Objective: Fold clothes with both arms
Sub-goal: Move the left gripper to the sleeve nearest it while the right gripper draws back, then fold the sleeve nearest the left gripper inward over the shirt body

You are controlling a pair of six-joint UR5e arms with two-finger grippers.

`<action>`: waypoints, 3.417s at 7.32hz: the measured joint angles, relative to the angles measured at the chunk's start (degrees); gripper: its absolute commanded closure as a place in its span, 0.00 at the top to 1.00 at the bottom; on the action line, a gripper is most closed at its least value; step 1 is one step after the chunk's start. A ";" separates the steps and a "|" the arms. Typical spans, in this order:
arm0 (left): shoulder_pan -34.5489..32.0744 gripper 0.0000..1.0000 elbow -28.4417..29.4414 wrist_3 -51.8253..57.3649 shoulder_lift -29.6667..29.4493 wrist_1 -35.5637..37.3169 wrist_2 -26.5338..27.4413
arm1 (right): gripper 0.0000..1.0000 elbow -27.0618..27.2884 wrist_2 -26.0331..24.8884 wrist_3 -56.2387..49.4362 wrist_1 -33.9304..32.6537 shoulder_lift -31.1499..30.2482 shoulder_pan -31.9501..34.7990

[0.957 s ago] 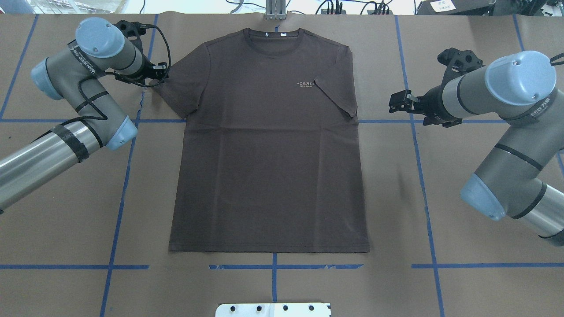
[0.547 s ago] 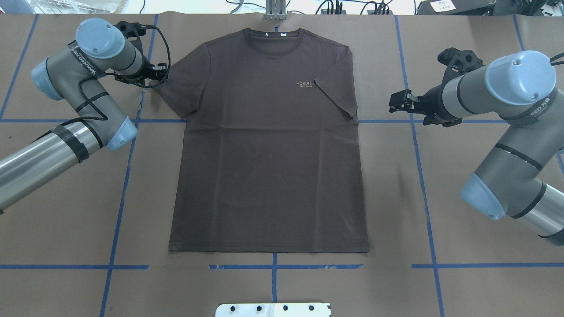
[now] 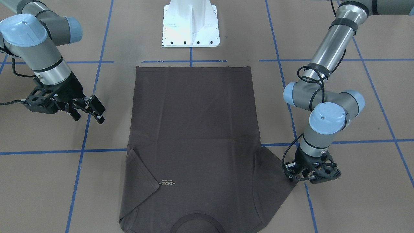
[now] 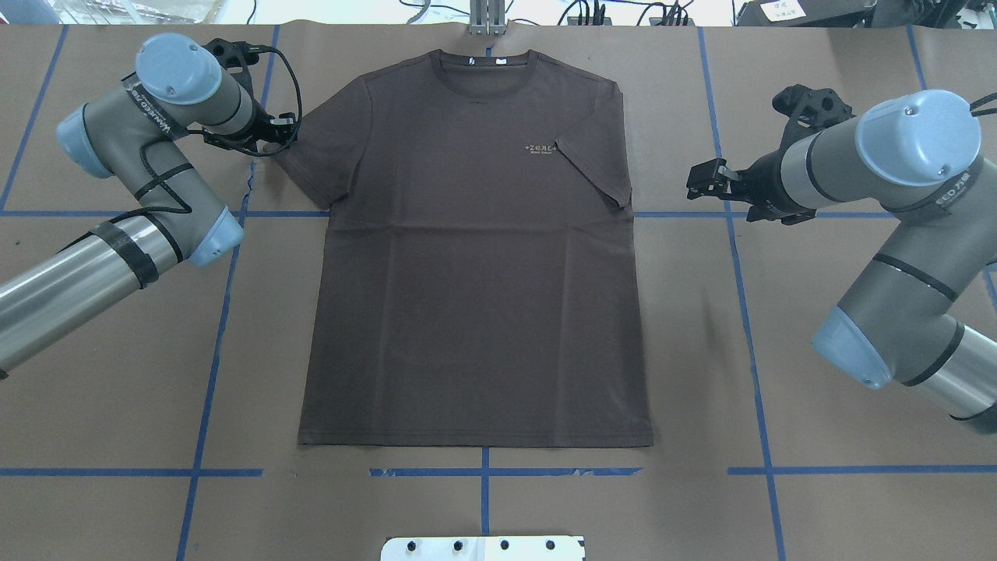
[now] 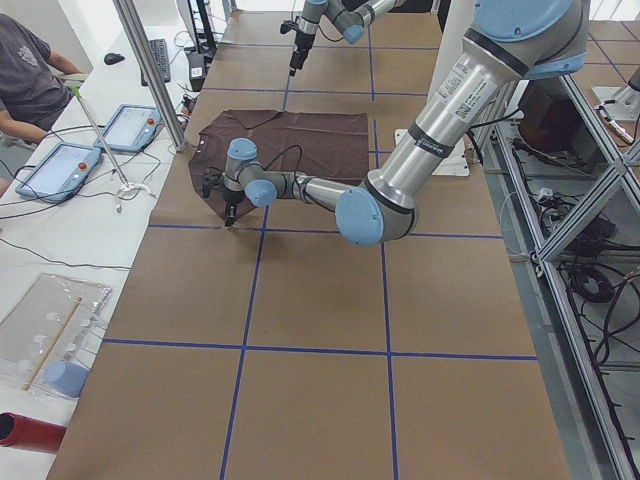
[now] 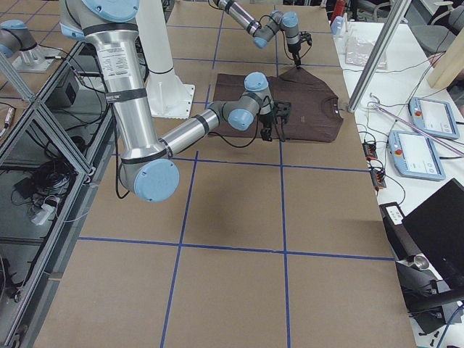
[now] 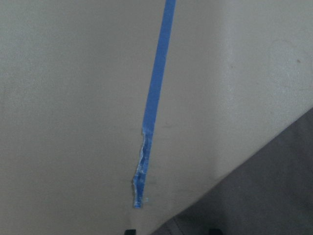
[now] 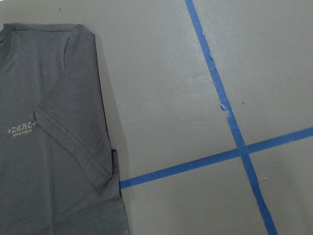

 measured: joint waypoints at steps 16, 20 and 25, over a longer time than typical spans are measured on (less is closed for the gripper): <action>3.12 0.00 -3.19 -14.73 -6.51 1.09 -3.80 | 1.00 0.31 0.48 0.01 -0.03 -0.29 0.56; 3.88 0.00 2.79 -16.75 -10.95 -0.59 -2.16 | 1.00 -0.03 0.59 0.00 0.00 -0.54 0.58; 3.99 0.64 5.83 -18.53 -12.29 -3.93 0.39 | 1.00 -0.06 0.57 0.00 -0.02 -0.31 0.51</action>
